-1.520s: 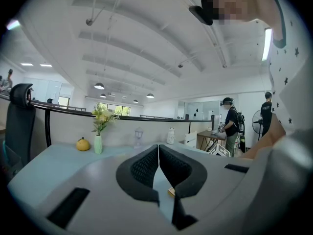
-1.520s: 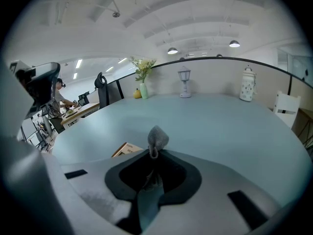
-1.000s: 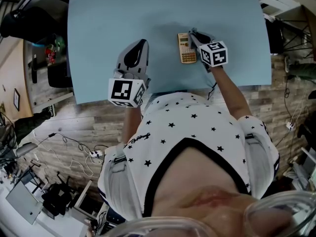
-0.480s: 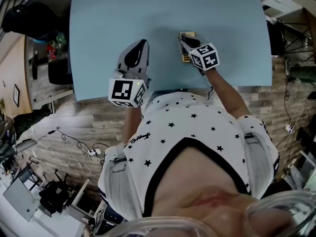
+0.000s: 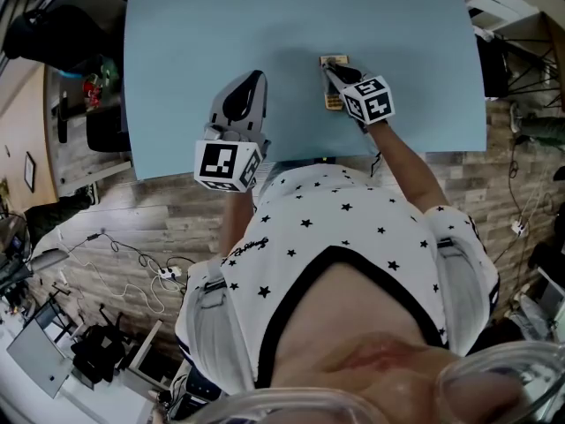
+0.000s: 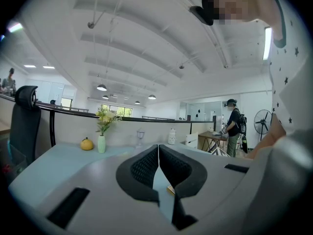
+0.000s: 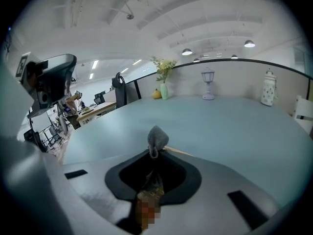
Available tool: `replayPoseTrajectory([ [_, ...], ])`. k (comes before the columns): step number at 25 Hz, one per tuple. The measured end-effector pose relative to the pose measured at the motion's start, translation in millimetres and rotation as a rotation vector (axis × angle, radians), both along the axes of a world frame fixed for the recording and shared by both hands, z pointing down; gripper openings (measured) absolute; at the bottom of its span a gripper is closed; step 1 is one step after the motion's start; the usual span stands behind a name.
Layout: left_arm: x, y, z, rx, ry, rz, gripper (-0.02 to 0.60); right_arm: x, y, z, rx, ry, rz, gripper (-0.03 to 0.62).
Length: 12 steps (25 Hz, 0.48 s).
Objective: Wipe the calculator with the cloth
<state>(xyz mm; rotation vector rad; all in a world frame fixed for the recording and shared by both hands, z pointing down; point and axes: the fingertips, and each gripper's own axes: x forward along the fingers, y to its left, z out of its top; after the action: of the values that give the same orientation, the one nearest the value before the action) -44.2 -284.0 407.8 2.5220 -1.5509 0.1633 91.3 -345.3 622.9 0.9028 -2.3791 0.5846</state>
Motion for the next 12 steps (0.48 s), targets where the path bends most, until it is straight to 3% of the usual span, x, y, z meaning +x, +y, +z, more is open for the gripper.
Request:
replayPoseTrajectory([
  [12, 13.1, -1.7, -1.0, 0.000, -0.001, 0.032, 0.031, 37.9, -6.2, 0.0, 0.003, 0.014, 0.085, 0.043],
])
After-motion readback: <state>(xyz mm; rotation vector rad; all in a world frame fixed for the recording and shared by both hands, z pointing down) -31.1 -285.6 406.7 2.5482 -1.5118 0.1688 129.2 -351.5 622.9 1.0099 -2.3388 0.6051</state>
